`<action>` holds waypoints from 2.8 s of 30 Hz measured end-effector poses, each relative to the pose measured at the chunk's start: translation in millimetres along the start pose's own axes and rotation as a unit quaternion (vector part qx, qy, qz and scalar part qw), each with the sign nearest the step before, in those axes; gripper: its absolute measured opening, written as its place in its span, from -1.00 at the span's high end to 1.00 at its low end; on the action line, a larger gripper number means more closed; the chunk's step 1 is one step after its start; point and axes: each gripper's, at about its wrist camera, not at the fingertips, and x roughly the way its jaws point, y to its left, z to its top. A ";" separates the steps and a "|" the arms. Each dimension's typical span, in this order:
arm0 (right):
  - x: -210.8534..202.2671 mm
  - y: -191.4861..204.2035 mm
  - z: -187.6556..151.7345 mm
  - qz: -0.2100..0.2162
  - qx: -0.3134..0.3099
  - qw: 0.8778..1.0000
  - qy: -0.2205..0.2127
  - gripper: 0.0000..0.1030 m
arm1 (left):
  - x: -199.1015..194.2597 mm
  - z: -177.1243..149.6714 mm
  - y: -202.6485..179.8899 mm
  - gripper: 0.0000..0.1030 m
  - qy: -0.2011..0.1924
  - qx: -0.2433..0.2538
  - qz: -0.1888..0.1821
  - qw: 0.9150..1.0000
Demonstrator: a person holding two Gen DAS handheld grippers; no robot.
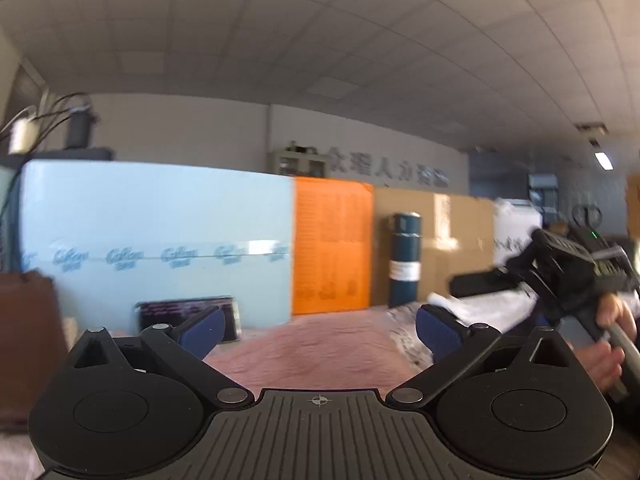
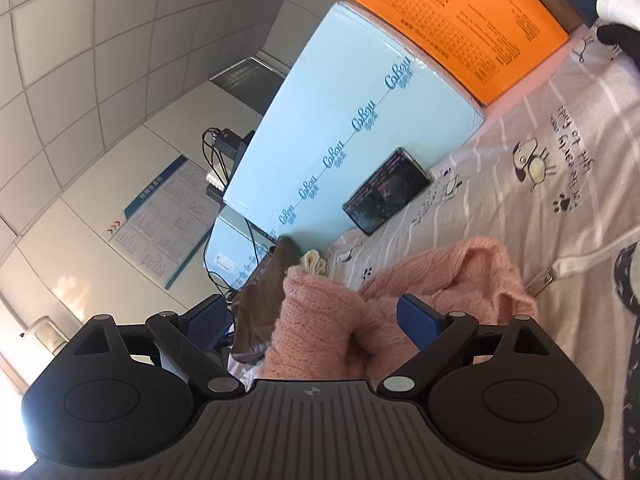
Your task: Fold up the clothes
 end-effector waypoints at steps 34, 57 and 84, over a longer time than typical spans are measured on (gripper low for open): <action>9.2 -19.9 -12.7 -0.230 -0.076 0.969 -0.043 0.10 | 101.5 -49.2 18.4 -1.00 0.216 -0.107 0.048 0.969; 17.3 -24.8 -18.1 -0.246 -0.084 0.965 -0.041 -1.00 | 92.3 -61.0 25.4 -1.00 0.195 -0.220 -0.097 0.951; 58.9 27.5 -27.4 -0.143 -0.016 0.989 -0.026 0.26 | 17.4 -31.8 77.3 0.18 0.103 -0.283 -0.103 0.948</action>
